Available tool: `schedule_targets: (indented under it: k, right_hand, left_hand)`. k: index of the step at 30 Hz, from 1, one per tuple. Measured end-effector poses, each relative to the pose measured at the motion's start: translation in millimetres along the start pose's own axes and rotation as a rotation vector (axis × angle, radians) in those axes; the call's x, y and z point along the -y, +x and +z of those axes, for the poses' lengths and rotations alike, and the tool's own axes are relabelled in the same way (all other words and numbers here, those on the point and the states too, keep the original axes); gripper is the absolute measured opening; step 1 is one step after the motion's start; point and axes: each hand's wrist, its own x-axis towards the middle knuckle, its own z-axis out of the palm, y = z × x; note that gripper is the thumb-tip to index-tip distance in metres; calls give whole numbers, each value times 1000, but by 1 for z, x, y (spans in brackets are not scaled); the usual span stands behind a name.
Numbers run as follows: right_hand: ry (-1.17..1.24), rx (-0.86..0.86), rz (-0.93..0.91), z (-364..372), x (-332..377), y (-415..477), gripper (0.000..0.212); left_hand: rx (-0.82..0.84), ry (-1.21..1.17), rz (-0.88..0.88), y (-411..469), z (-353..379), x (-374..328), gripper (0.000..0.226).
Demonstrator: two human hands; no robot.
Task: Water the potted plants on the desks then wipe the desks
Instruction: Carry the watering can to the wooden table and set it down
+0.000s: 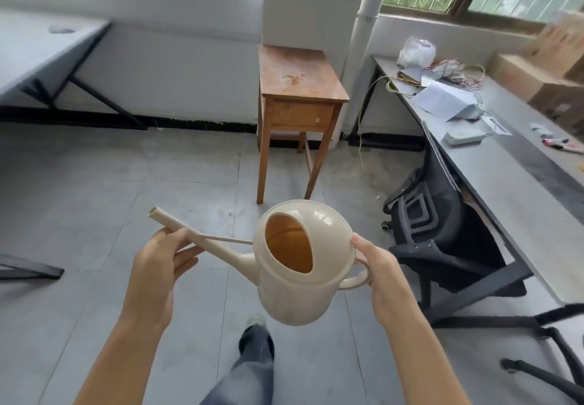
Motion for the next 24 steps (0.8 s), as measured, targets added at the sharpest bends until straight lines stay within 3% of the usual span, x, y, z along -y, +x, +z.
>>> schedule_targets:
  k: [8,13,20,24]
  right_hand:
    - [31,1,-8,-18,47,130,33]
    - [39,-41,-6,-31,88,214,34]
    - [100,-55,-54,-58,130,325,47]
    - [53,22,-43,-80,142,401,44]
  left_hand:
    - [141,71,33,138,77,-11,19]
    - [179,95,29,219,140,-31,32]
    - [166,113,30,303,214,-36,21]
    - [112,107,33,350,256,-32,28]
